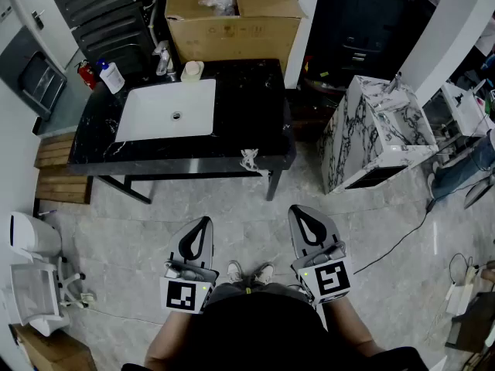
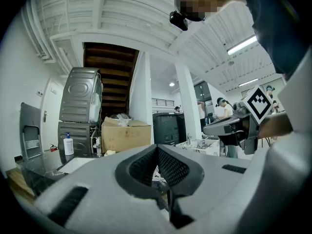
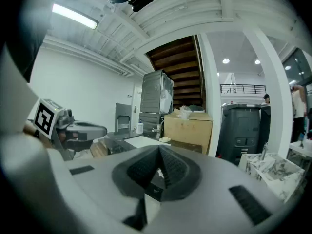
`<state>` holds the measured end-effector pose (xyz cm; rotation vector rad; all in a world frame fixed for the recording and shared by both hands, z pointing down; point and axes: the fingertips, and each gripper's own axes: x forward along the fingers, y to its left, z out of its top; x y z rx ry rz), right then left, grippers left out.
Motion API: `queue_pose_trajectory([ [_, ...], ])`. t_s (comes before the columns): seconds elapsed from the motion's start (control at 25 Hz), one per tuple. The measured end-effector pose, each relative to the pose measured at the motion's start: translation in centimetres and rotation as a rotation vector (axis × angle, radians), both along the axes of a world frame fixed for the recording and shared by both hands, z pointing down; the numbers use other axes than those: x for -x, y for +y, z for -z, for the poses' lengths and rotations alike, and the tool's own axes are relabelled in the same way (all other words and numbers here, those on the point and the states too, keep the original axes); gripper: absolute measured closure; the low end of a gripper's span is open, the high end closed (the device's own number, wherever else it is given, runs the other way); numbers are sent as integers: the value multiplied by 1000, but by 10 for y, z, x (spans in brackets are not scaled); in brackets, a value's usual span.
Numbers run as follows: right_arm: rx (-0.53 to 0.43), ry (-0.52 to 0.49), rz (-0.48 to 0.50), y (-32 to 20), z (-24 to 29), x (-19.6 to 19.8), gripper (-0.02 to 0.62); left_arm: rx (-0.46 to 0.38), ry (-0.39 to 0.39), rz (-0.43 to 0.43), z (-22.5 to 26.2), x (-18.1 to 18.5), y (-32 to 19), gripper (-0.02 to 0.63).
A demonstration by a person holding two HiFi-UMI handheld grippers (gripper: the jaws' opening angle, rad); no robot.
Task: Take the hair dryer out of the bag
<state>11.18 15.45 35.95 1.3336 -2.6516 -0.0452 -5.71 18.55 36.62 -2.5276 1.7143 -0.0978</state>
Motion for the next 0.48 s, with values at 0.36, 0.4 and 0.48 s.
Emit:
queue_pose_trajectory([
  [0.36,90,-68,49,8,-24,-11,583,38,-69,34,-7,-2,4,586],
  [0.4,104,-65,54,9,-29,-10,583,44,-72,37,-9,-2,3,586],
  [0.48,126,-57,61,10,-37,-9,583,58,-69,38,-15,-1,0,586],
])
